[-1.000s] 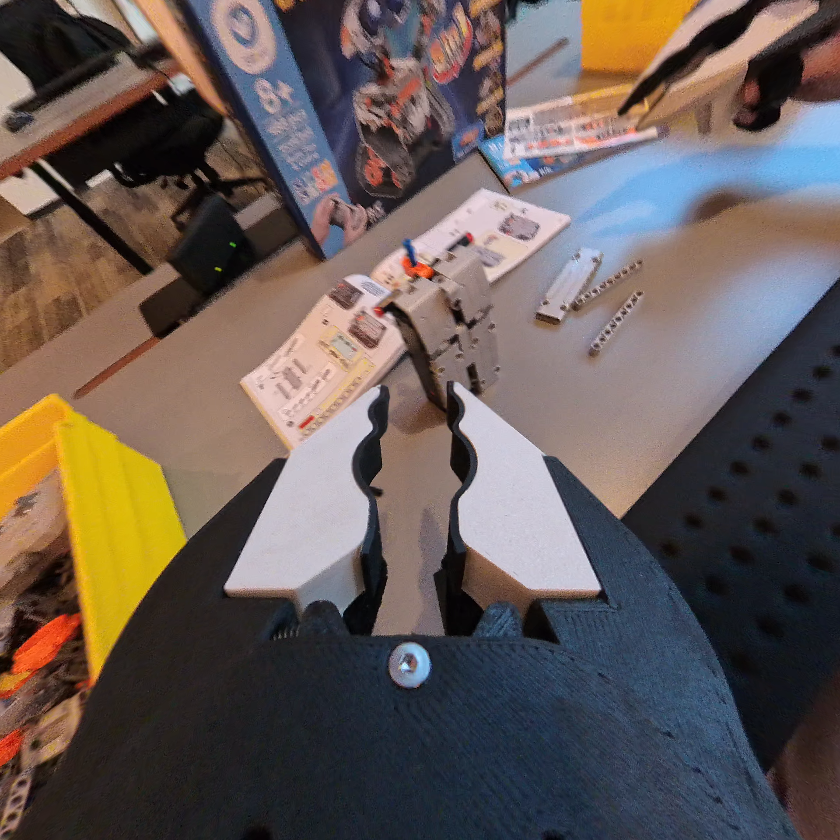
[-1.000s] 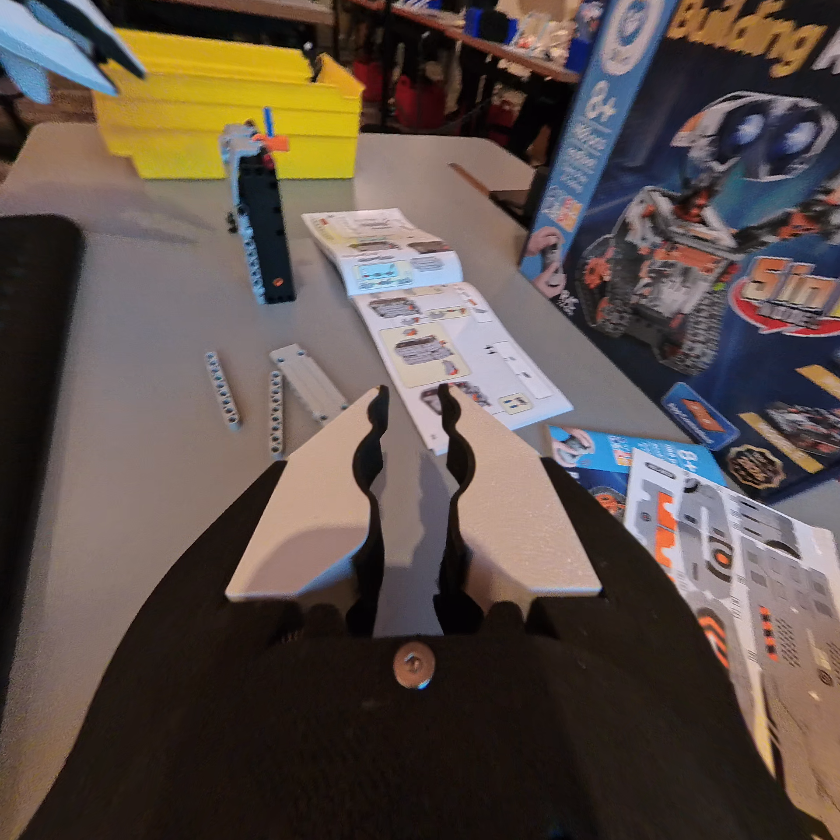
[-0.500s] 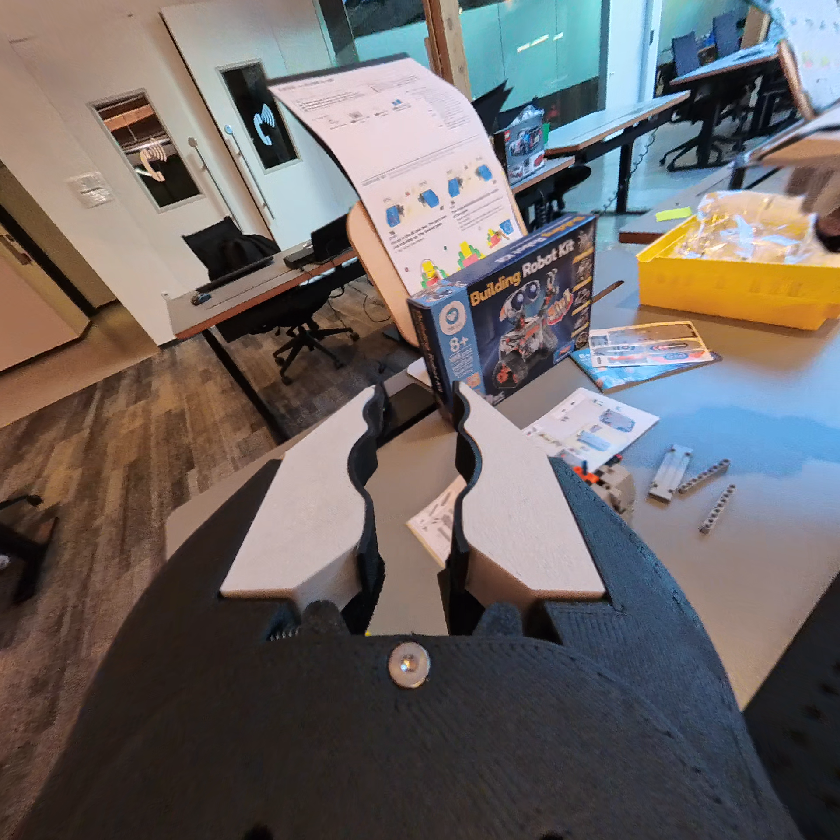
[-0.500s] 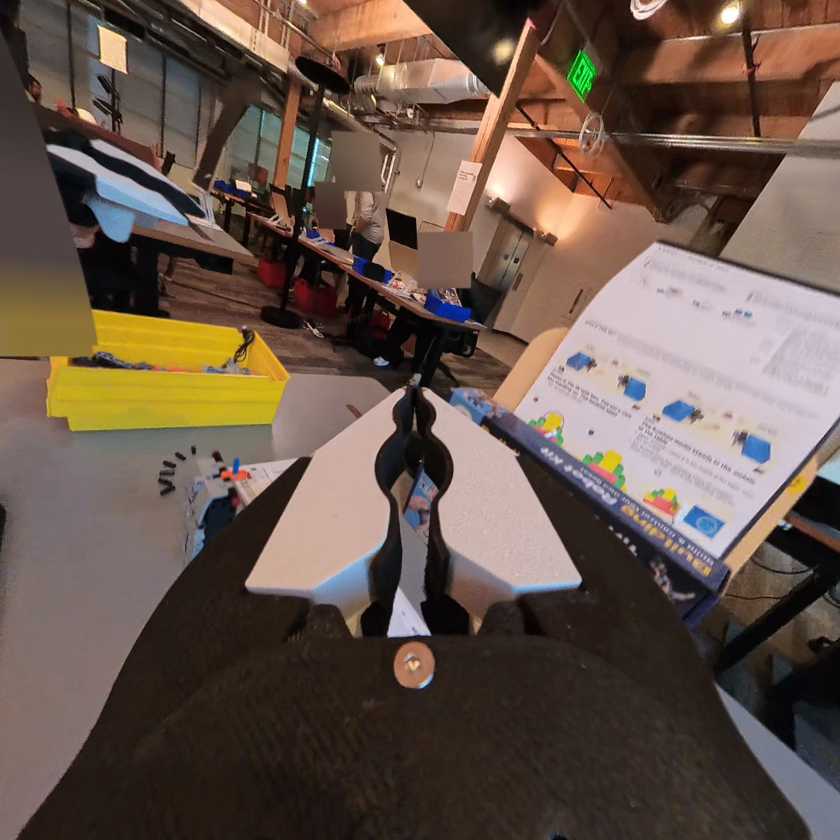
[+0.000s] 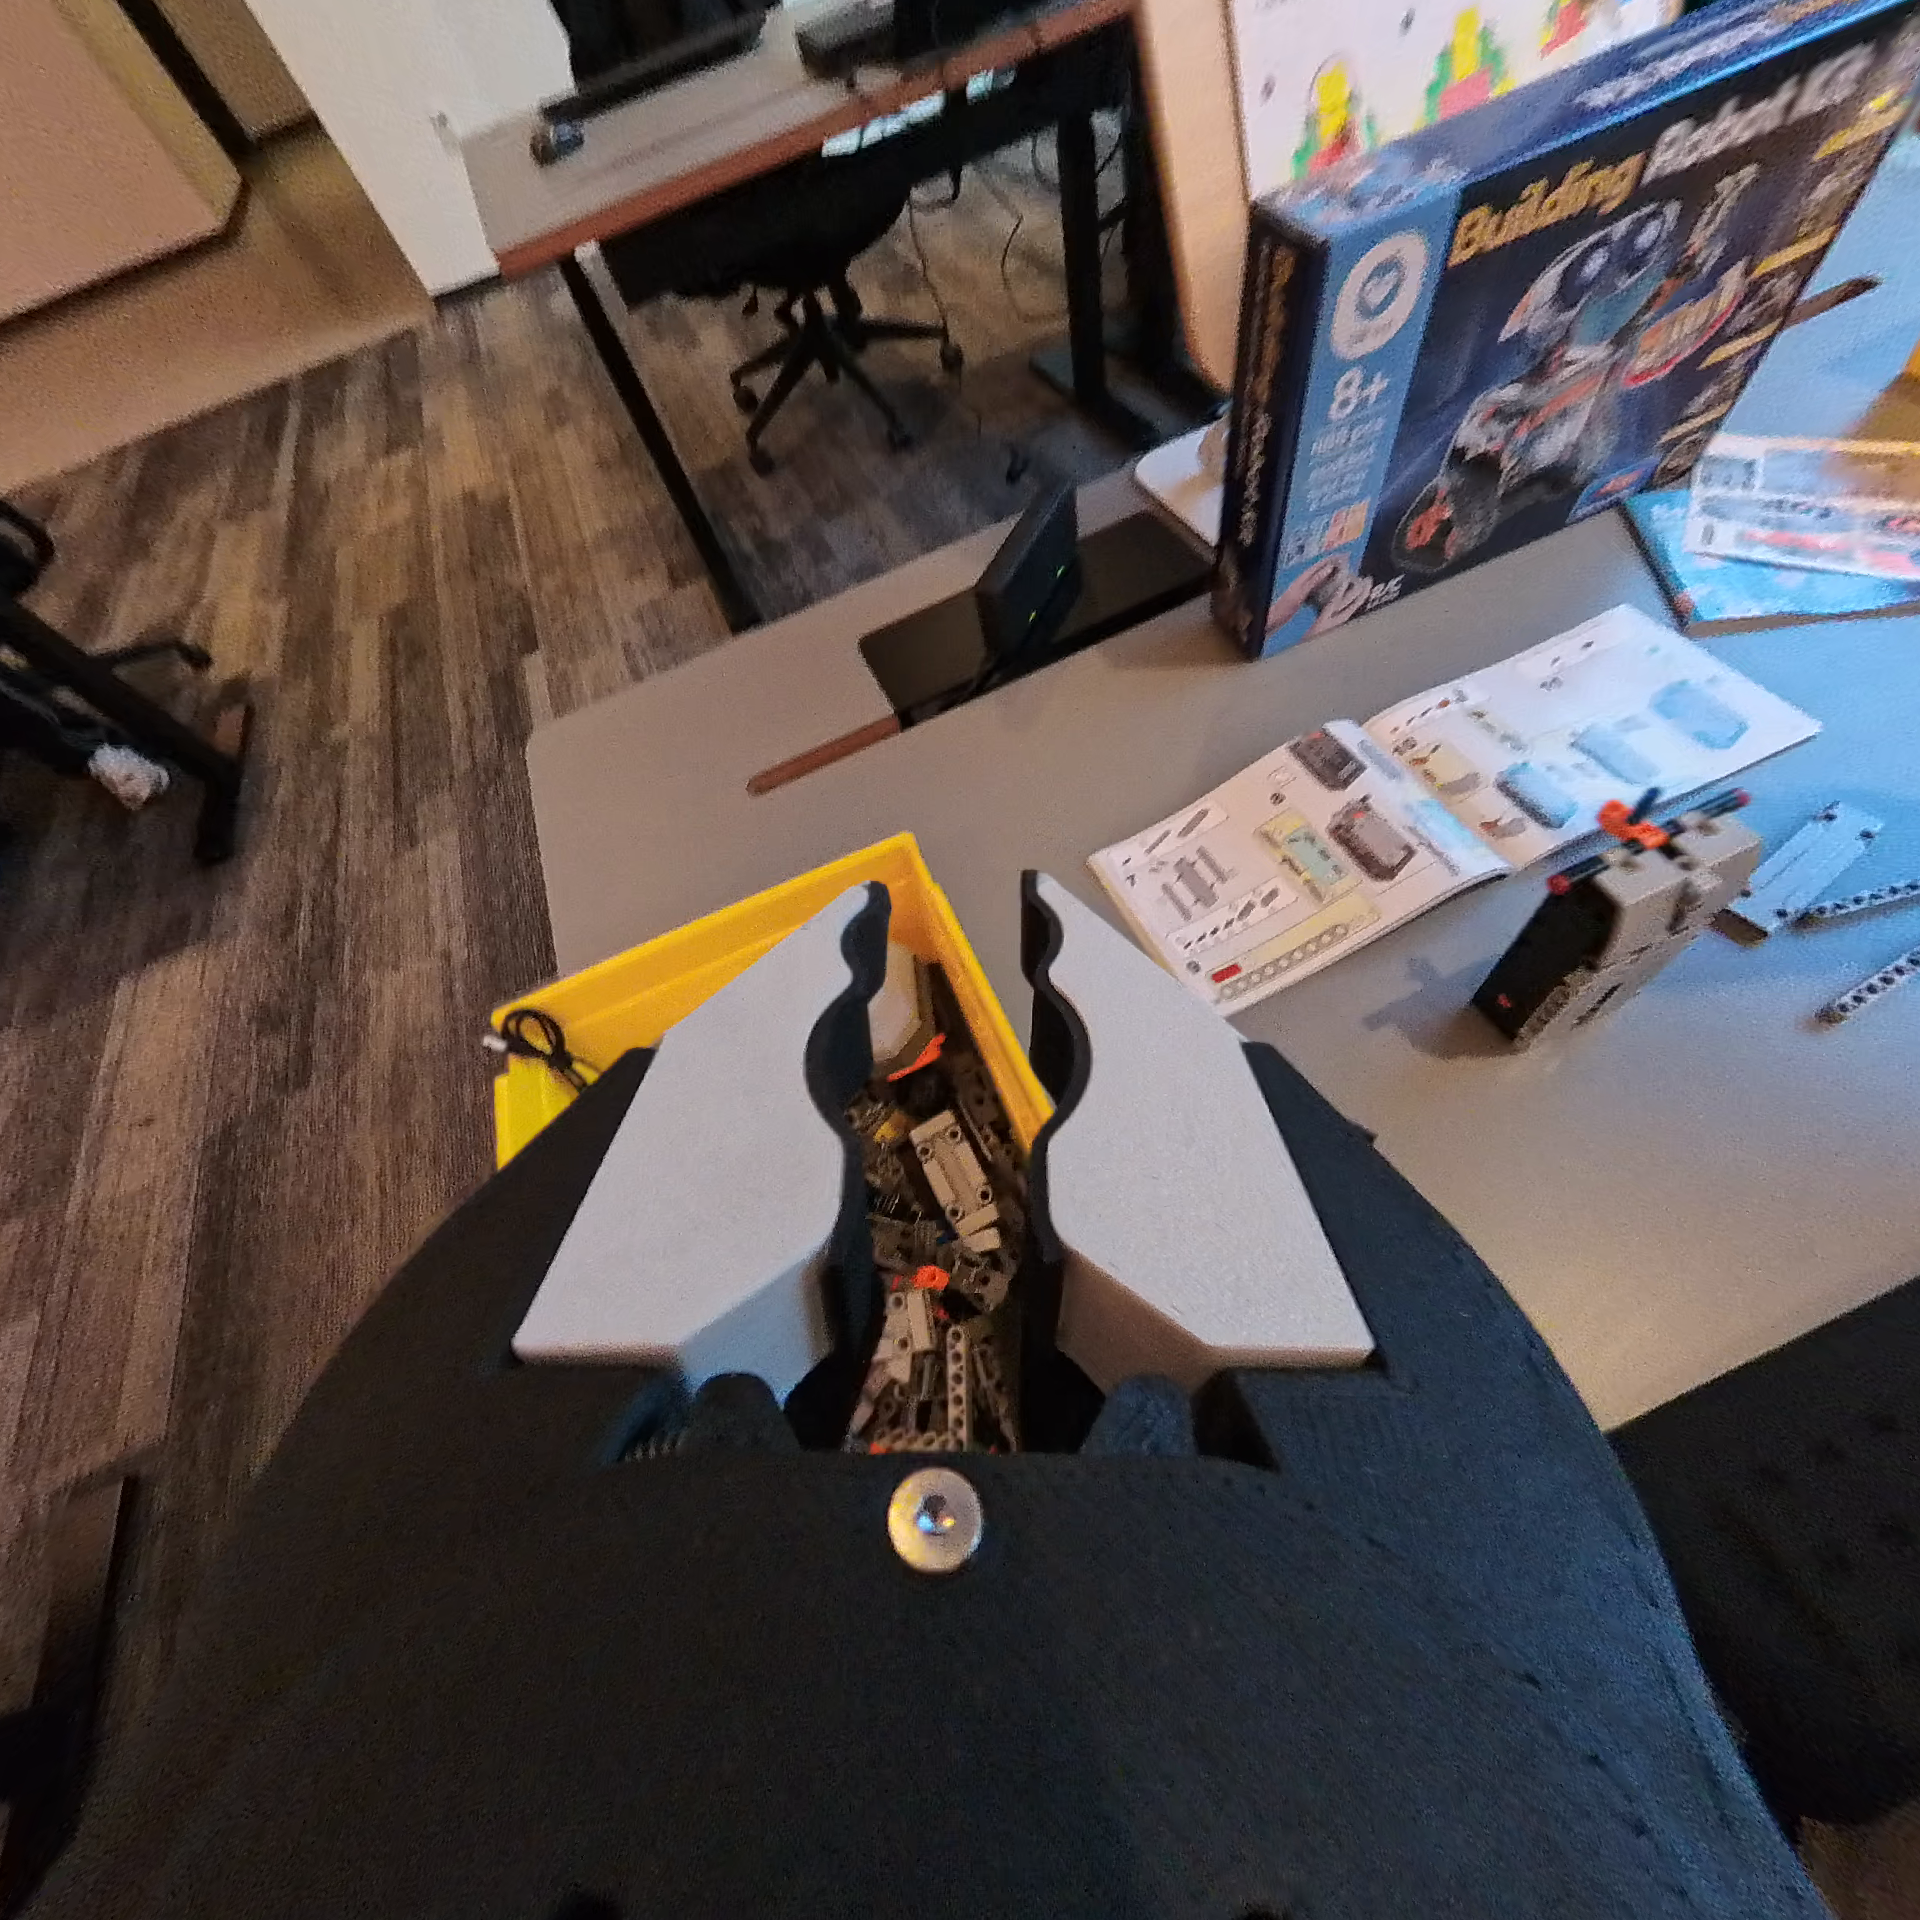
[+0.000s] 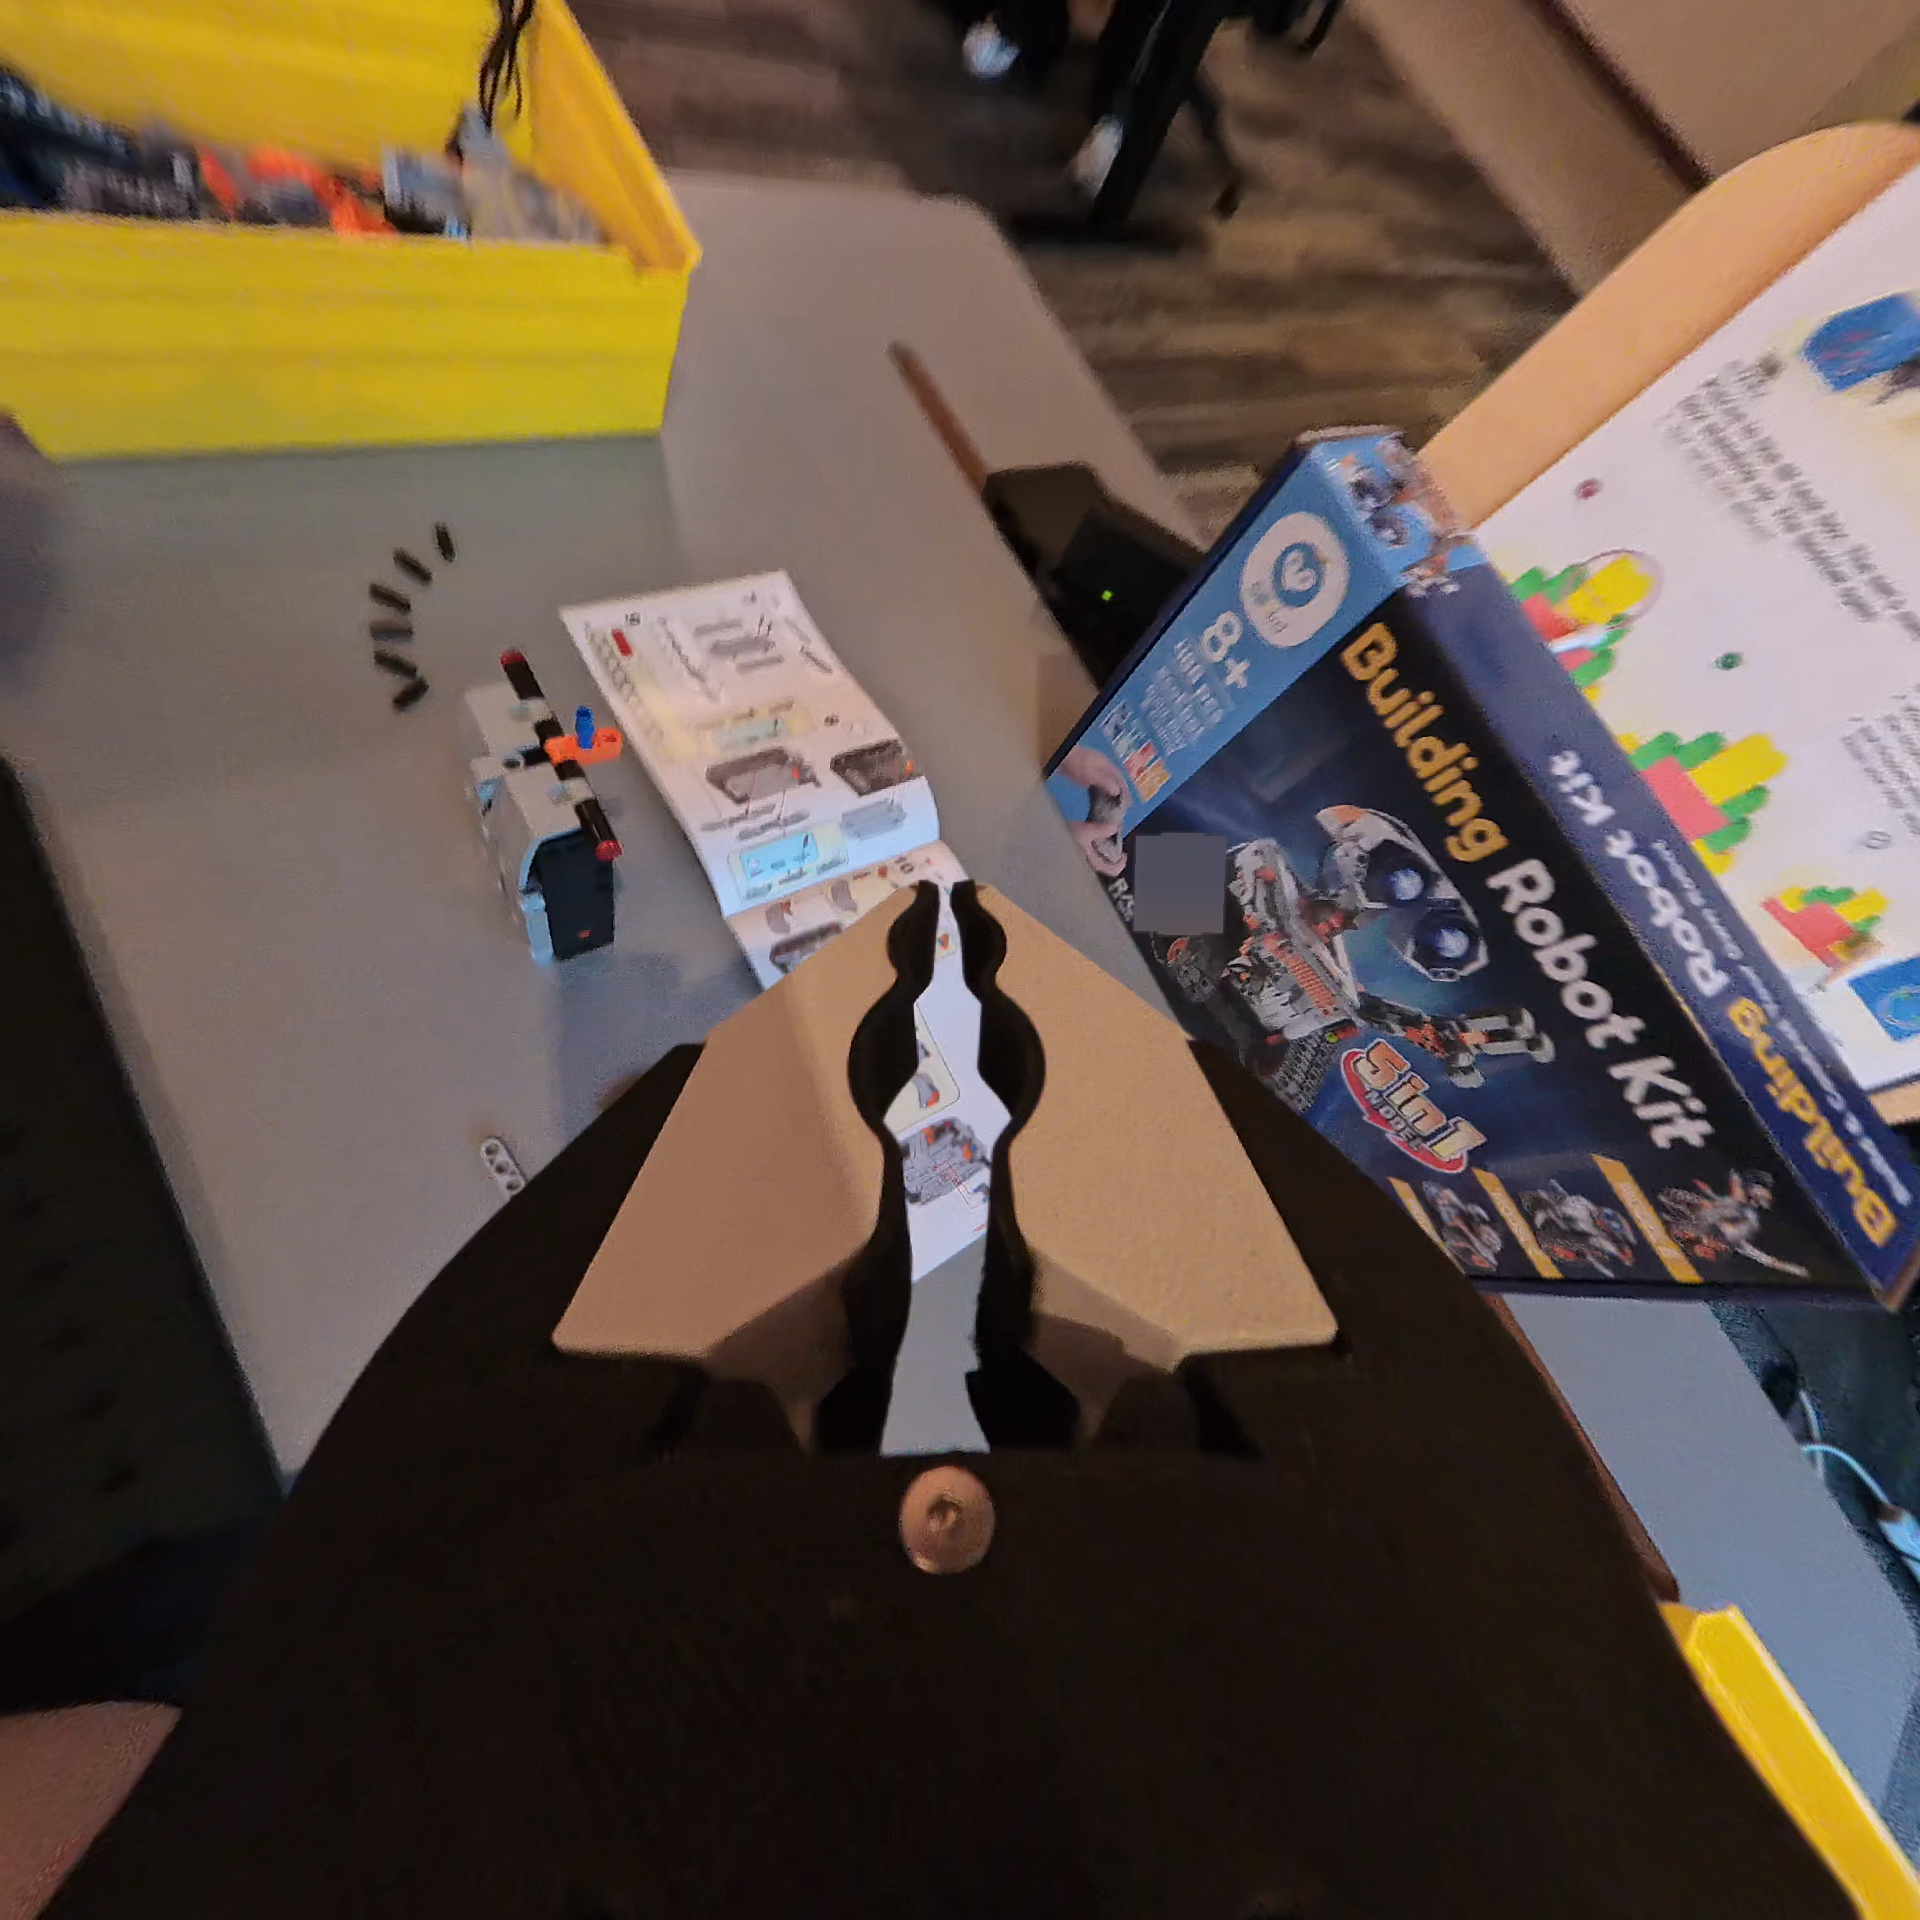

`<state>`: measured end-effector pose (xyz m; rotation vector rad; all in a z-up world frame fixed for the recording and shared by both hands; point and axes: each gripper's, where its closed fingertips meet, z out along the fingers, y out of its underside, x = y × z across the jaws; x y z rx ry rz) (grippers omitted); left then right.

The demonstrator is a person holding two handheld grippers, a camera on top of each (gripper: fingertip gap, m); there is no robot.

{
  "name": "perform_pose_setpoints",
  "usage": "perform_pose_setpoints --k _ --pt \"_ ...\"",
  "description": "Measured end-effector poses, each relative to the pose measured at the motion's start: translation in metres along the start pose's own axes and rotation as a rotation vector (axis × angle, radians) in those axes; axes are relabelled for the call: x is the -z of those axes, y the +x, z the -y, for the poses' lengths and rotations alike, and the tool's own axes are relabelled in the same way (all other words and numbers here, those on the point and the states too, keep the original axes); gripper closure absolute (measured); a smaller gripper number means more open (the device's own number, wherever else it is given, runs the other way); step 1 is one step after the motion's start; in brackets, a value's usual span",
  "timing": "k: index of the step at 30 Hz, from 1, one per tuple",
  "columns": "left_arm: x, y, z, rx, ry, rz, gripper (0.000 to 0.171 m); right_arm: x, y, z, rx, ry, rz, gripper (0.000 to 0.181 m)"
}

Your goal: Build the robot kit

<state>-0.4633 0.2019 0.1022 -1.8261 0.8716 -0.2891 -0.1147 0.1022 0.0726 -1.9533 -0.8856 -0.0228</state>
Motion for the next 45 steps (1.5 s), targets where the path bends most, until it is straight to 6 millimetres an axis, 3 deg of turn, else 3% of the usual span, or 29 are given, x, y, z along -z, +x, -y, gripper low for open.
perform_pose_setpoints --k 5,10,23,28,30,32,34,39,41,45 --pt "-0.009 -0.024 -0.011 0.088 -0.038 0.037 0.148 -0.031 -0.010 -0.012 -0.002 -0.065 0.086 0.178" --pt "-0.008 -0.025 -0.003 0.086 0.005 0.023 0.150 -0.045 -0.012 -0.030 0.028 -0.156 0.100 0.174" --pt "-0.010 0.018 0.022 0.002 0.076 -0.095 0.150 -0.044 -0.040 -0.015 0.125 -0.047 0.233 0.168" --pt "0.000 0.057 0.047 -0.053 0.188 -0.210 0.145 -0.022 -0.063 0.030 0.245 0.111 0.208 0.158" --pt "0.005 0.071 0.057 -0.053 0.234 -0.255 0.142 -0.023 -0.068 0.039 0.251 0.134 0.216 0.148" --pt "0.010 0.086 0.062 -0.051 0.266 -0.326 0.138 -0.032 -0.074 0.032 0.249 0.123 0.260 0.131" --pt "0.015 0.100 0.064 -0.037 0.289 -0.401 0.137 -0.045 -0.083 0.010 0.210 0.110 0.320 0.119" --pt "0.018 0.103 0.064 0.054 0.353 -0.419 0.135 -0.078 -0.116 -0.054 -0.014 0.126 0.430 0.116" --pt "0.013 0.103 0.048 0.083 0.313 -0.406 0.135 -0.083 -0.118 -0.058 -0.060 0.175 0.400 0.117" --pt "0.018 0.107 0.019 0.095 0.280 -0.370 0.135 -0.072 -0.107 -0.040 -0.015 0.297 0.307 0.117"
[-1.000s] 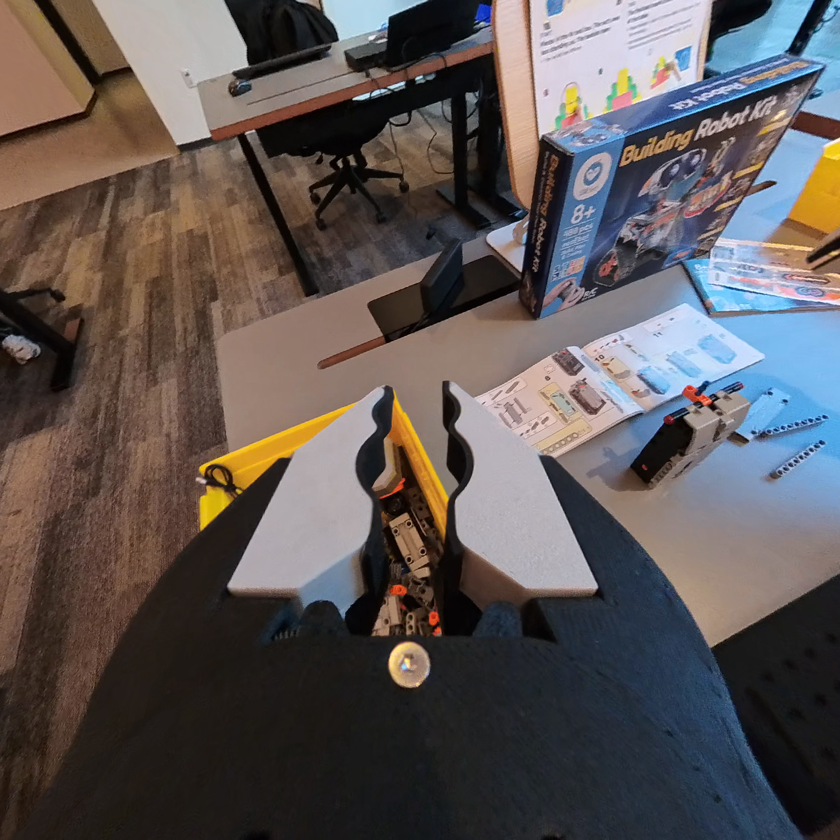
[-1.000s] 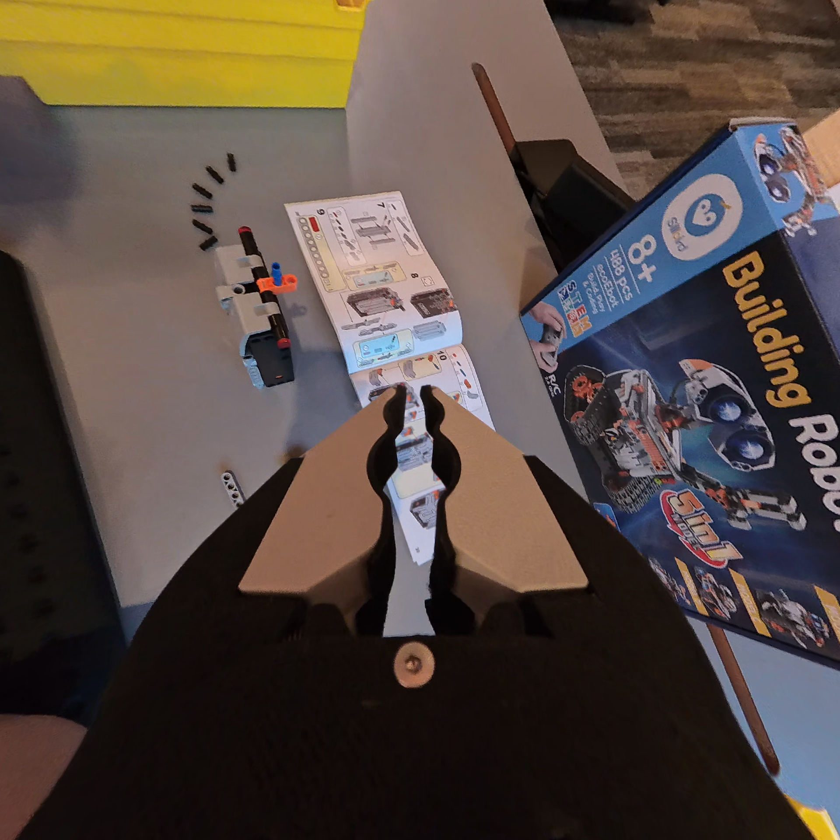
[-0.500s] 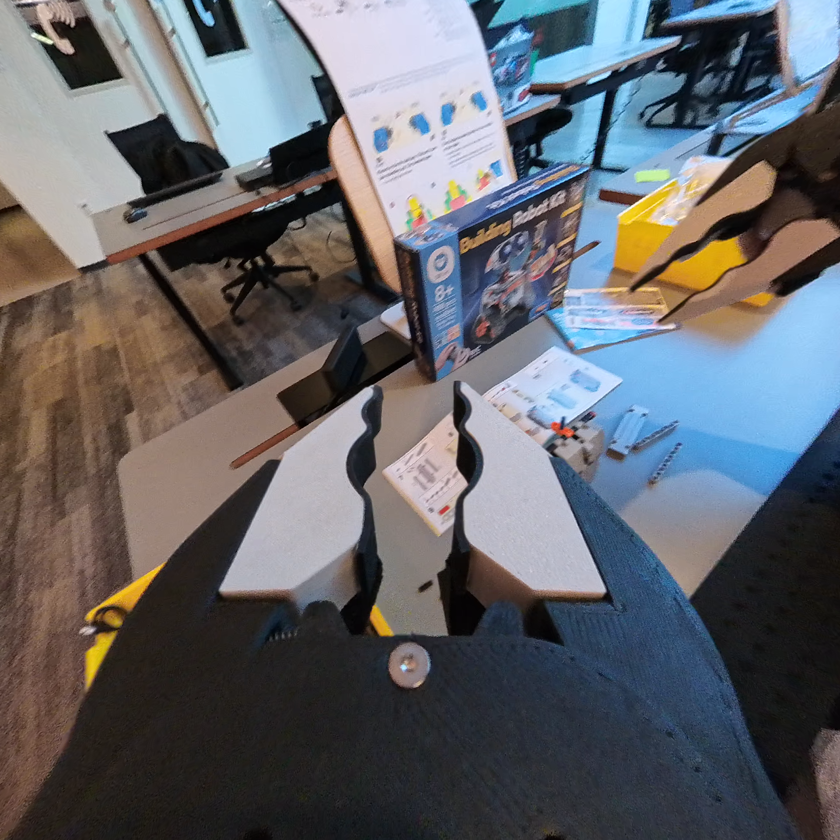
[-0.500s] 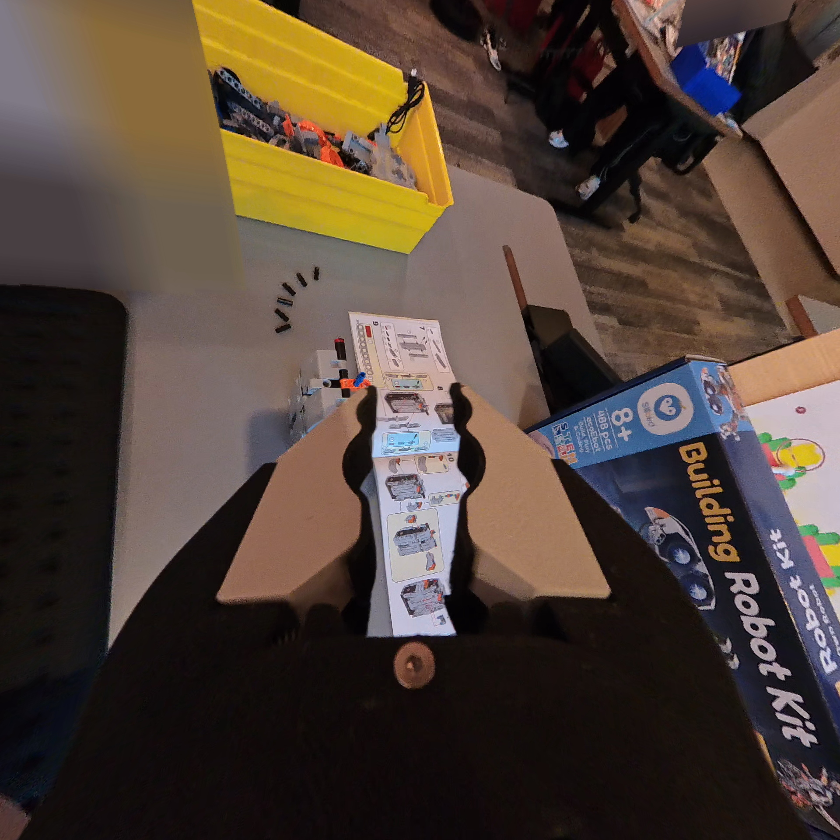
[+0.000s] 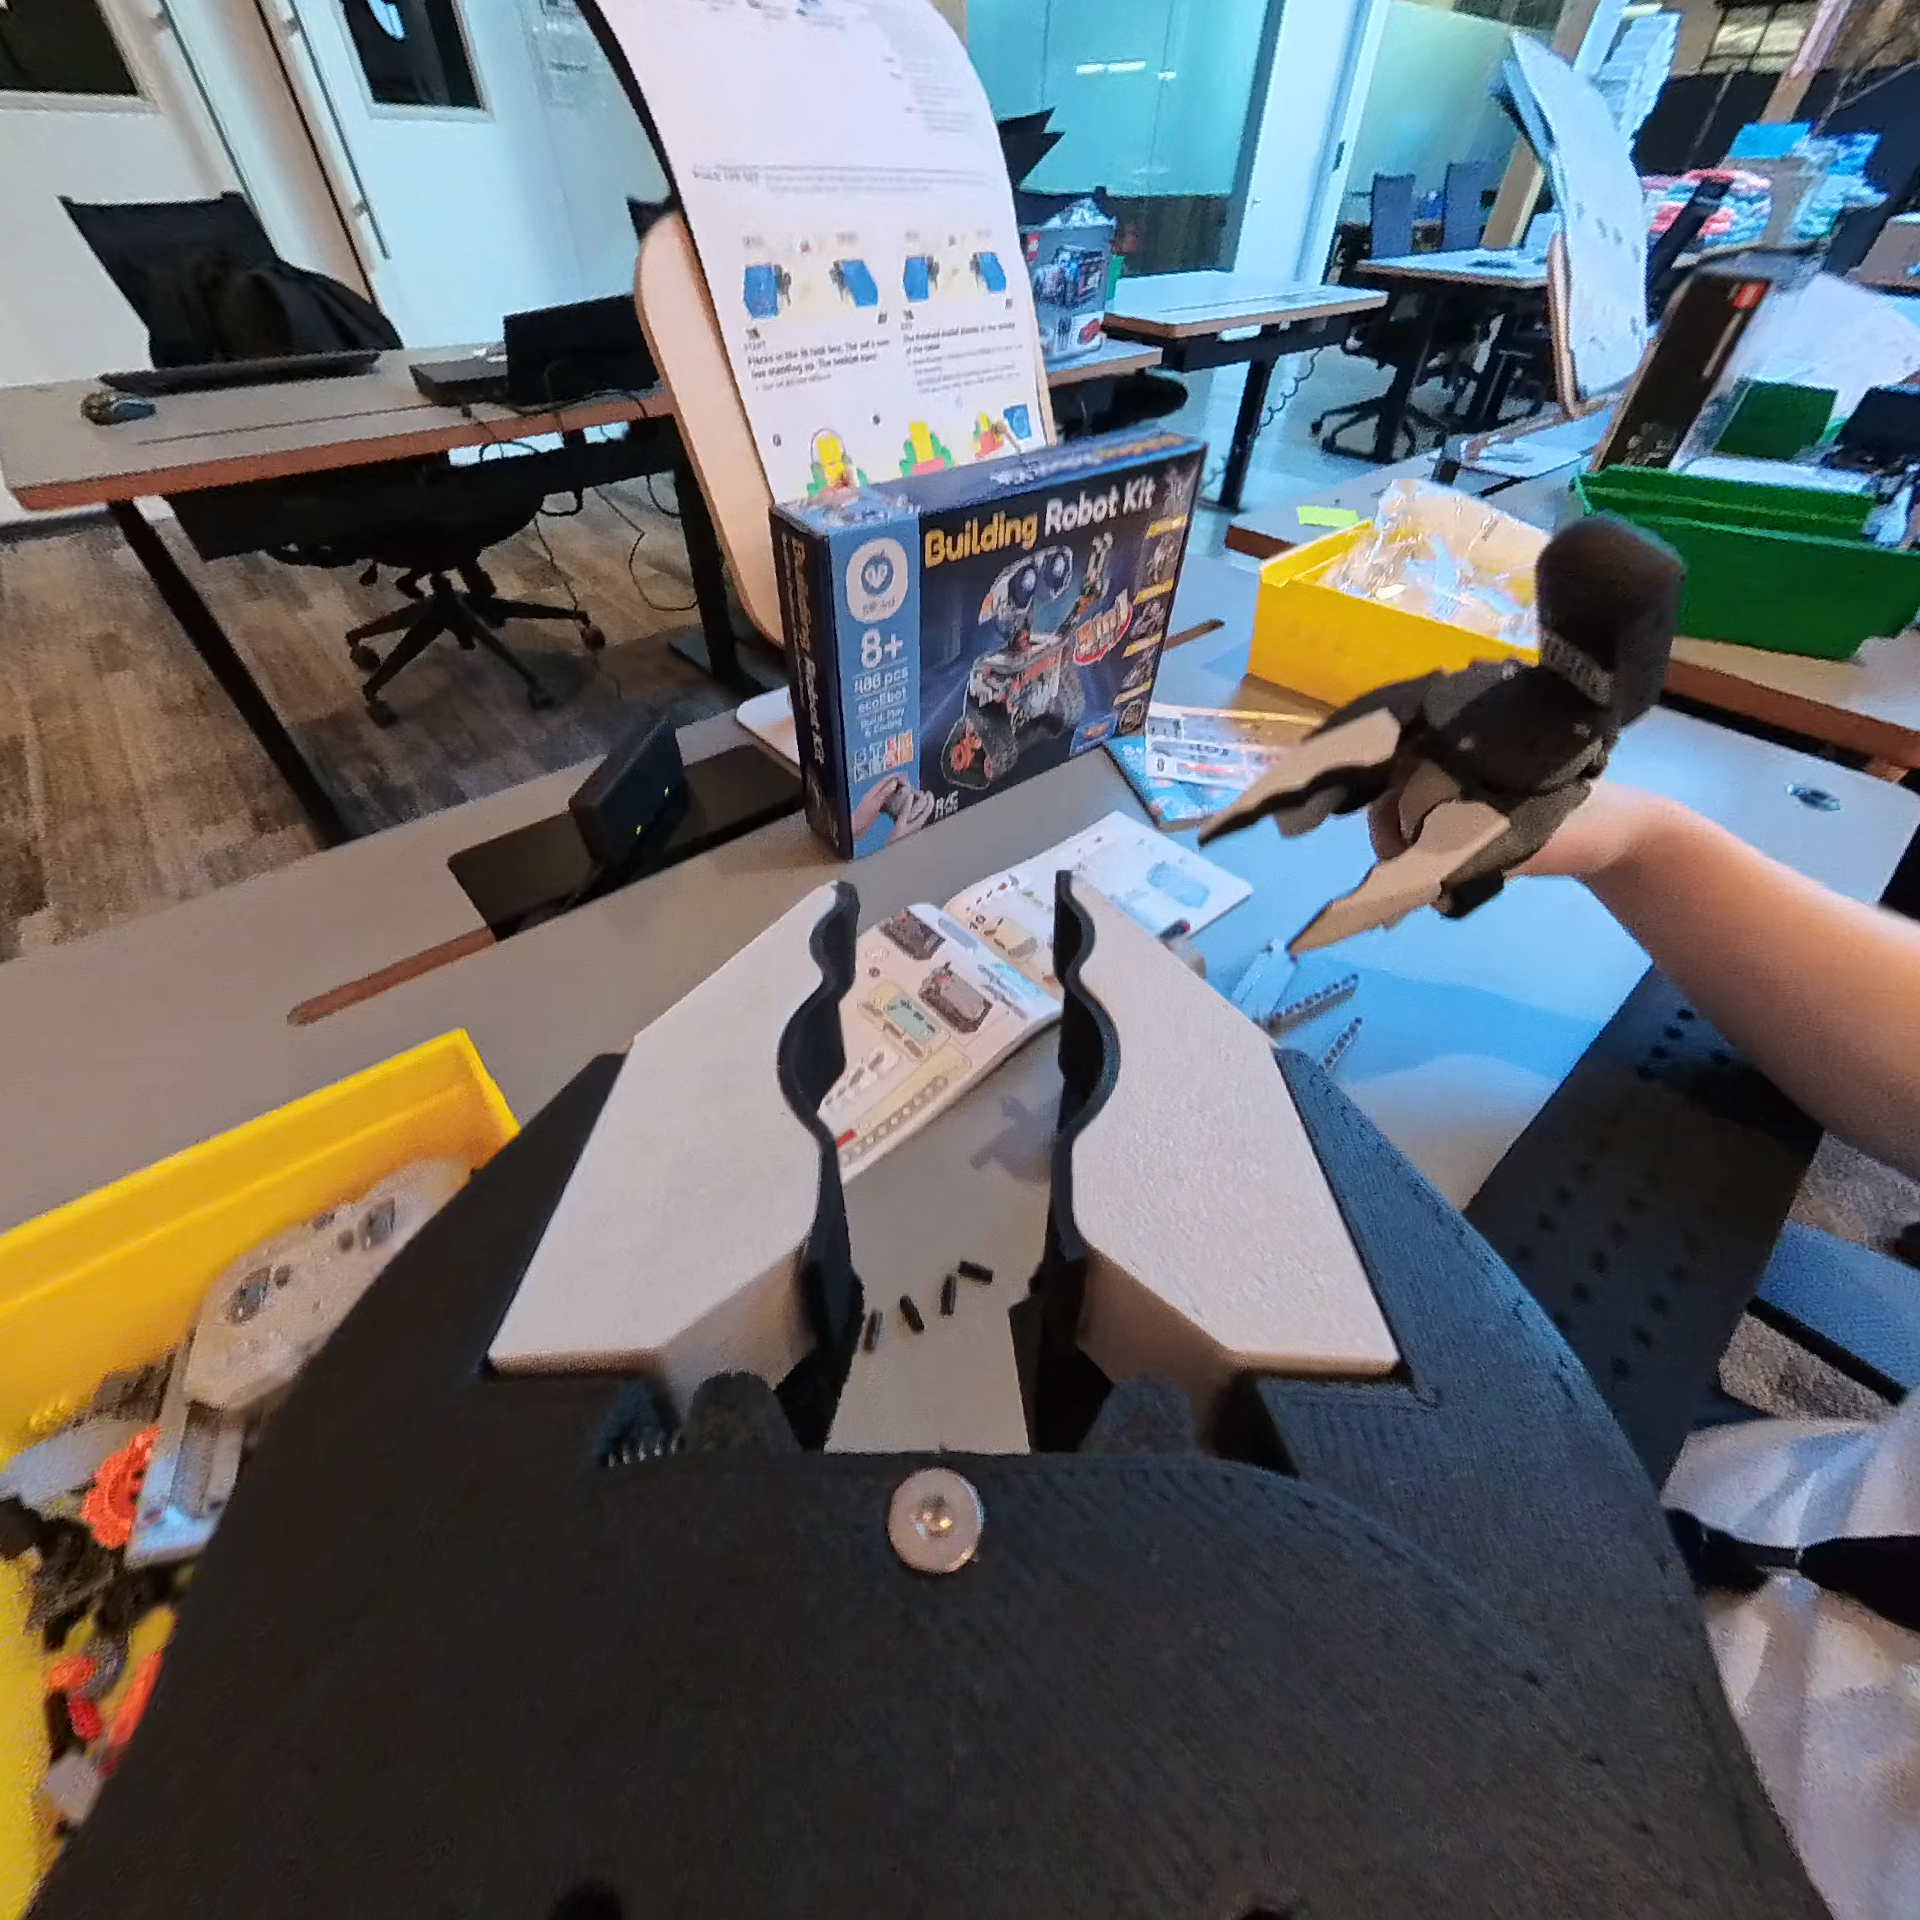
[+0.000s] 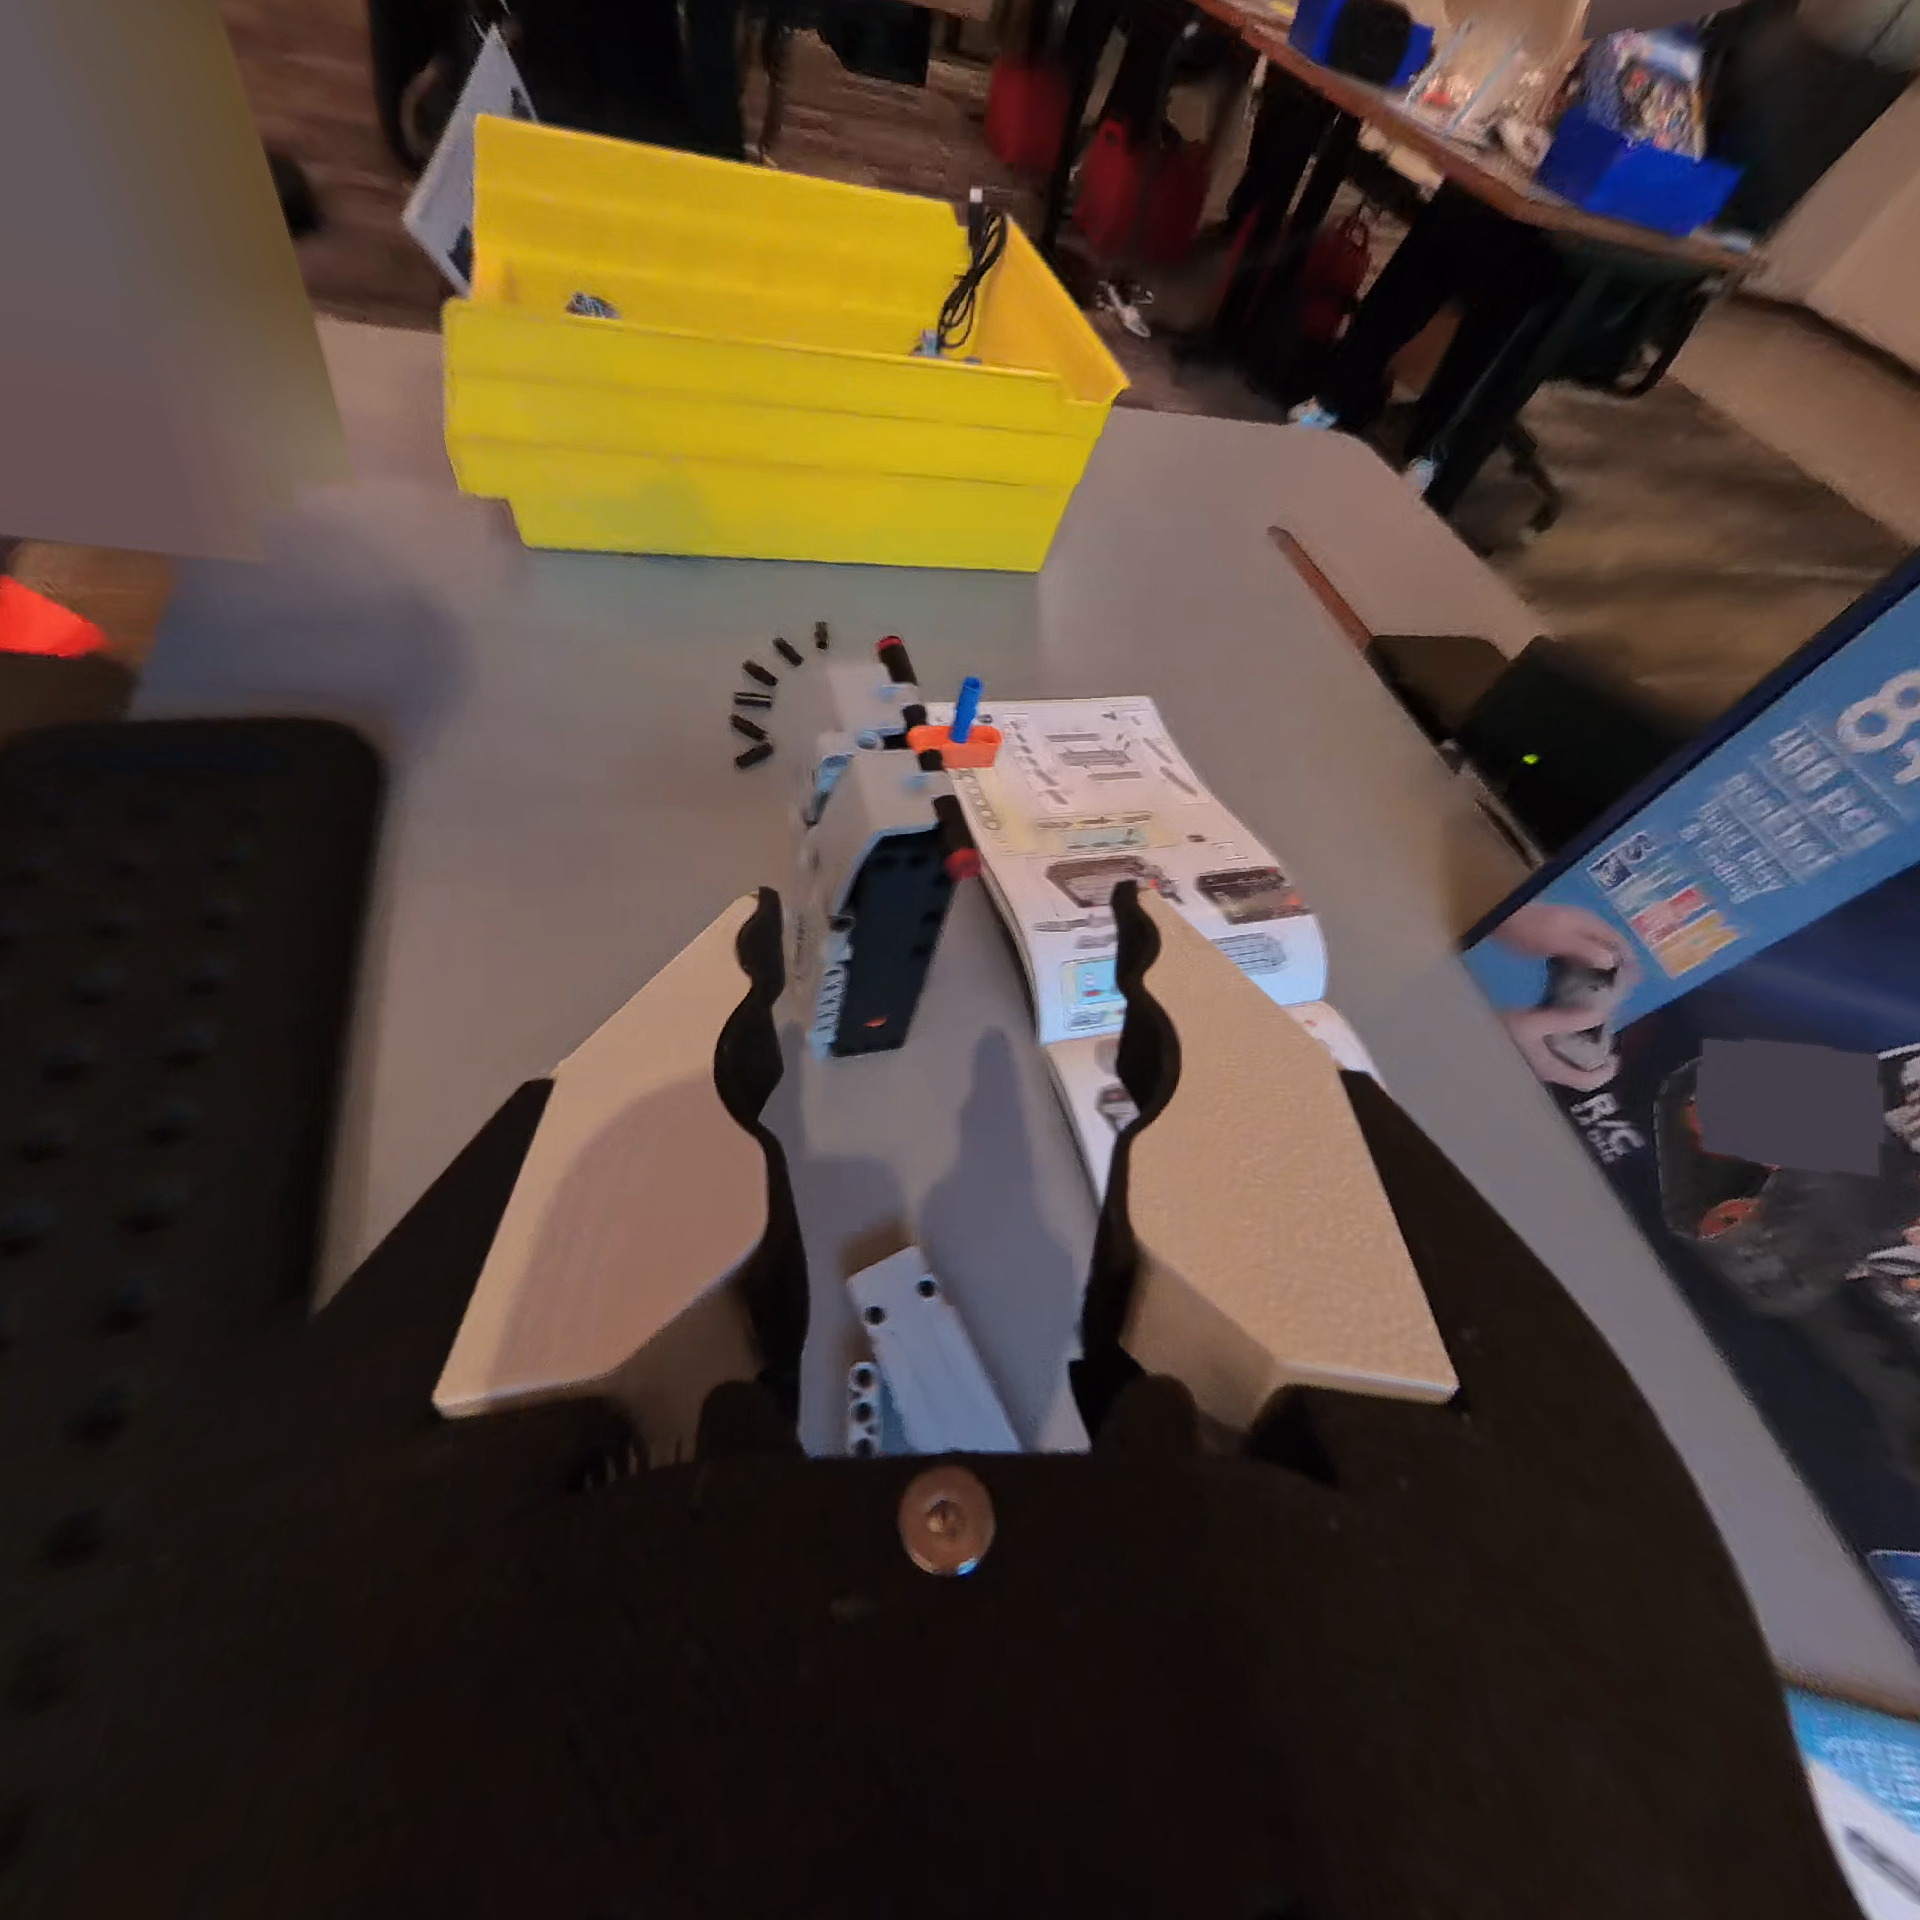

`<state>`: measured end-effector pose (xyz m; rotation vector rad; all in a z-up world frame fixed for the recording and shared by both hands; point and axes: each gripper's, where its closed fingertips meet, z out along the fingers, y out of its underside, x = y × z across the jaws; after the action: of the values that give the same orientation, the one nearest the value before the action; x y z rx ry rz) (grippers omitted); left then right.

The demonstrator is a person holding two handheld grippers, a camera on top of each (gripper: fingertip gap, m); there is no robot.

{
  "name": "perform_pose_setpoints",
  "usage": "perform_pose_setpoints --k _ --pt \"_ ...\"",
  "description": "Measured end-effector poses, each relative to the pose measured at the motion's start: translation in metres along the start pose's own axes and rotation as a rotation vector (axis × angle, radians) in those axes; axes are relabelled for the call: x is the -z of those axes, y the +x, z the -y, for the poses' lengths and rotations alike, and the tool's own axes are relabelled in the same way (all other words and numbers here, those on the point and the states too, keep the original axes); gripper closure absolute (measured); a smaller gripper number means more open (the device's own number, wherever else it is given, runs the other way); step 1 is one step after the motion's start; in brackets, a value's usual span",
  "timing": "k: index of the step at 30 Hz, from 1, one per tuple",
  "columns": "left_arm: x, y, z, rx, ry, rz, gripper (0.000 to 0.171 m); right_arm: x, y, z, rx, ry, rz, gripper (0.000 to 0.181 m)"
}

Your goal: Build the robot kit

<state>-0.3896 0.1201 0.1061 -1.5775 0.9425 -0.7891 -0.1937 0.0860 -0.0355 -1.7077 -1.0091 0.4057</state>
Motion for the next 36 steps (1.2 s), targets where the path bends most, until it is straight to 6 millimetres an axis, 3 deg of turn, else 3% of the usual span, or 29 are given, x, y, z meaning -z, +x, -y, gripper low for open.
perform_pose_setpoints --k 4,6,9,13,16,23,31,33,36 --pt "0.011 0.010 -0.025 0.018 -0.012 0.003 0.136 -0.029 -0.007 -0.020 -0.171 0.011 0.176 0.098" --pt "0.016 0.014 -0.034 0.046 -0.008 -0.007 0.137 -0.047 -0.013 -0.034 -0.175 -0.020 0.226 0.090" --pt "0.023 0.015 -0.046 0.058 -0.021 -0.009 0.138 -0.064 -0.024 -0.028 -0.138 0.034 0.254 0.092" --pt "0.033 0.013 -0.059 0.063 -0.059 0.006 0.139 -0.077 -0.031 -0.027 -0.143 0.045 0.275 0.113" --pt "0.038 0.015 -0.062 0.064 -0.067 -0.004 0.139 -0.080 -0.034 -0.026 -0.128 0.055 0.285 0.147" --pt "0.045 0.011 -0.067 0.073 -0.060 -0.005 0.139 -0.082 -0.033 -0.023 -0.167 0.043 0.321 0.146" --pt "0.056 0.006 -0.078 0.108 -0.048 -0.003 0.140 -0.096 -0.013 0.005 -0.182 0.051 0.337 0.146" --pt "0.057 0.005 -0.082 0.120 -0.055 -0.002 0.140 -0.105 0.003 0.022 -0.190 0.080 0.338 0.146" --pt "0.060 0.003 -0.084 0.136 -0.050 -0.006 0.140 -0.132 0.042 0.055 -0.215 0.152 0.316 0.146"
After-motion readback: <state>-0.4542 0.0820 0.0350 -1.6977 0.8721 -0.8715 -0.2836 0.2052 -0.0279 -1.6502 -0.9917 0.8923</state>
